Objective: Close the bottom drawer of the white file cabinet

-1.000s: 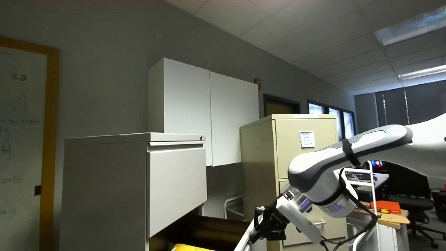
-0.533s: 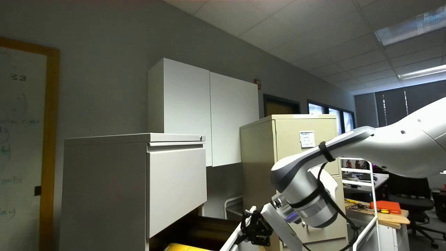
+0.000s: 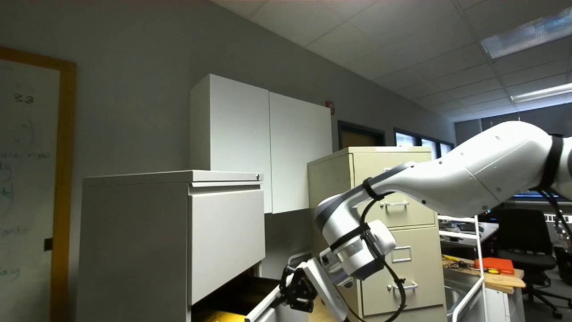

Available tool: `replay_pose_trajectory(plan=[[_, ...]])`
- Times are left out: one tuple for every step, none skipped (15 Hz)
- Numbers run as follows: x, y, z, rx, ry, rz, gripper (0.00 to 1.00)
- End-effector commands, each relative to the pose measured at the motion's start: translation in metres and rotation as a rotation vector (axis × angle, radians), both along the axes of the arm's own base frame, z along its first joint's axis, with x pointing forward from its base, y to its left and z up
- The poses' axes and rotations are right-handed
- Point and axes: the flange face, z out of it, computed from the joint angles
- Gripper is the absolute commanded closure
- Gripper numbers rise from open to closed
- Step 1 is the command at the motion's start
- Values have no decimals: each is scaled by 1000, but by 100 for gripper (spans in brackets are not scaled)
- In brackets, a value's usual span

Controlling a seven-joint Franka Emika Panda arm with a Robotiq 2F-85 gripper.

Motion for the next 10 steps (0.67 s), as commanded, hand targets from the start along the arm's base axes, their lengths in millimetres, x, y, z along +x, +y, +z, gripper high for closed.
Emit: replay_pose_trajectory(plan=[[66, 31, 14, 62, -54, 51, 100], [79, 37, 13, 71, -53, 62, 100], [92, 43, 12, 74, -52, 72, 100], [104, 48, 11, 76, -54, 82, 100], [116, 53, 10, 77, -54, 92, 100], [127, 58, 9, 78, -56, 102, 100], [137, 62, 8, 79, -58, 109, 100], [147, 66, 7, 80, -59, 116, 100], [155, 69, 7, 83, -62, 122, 100], [163, 71, 6, 83, -64, 126, 100]])
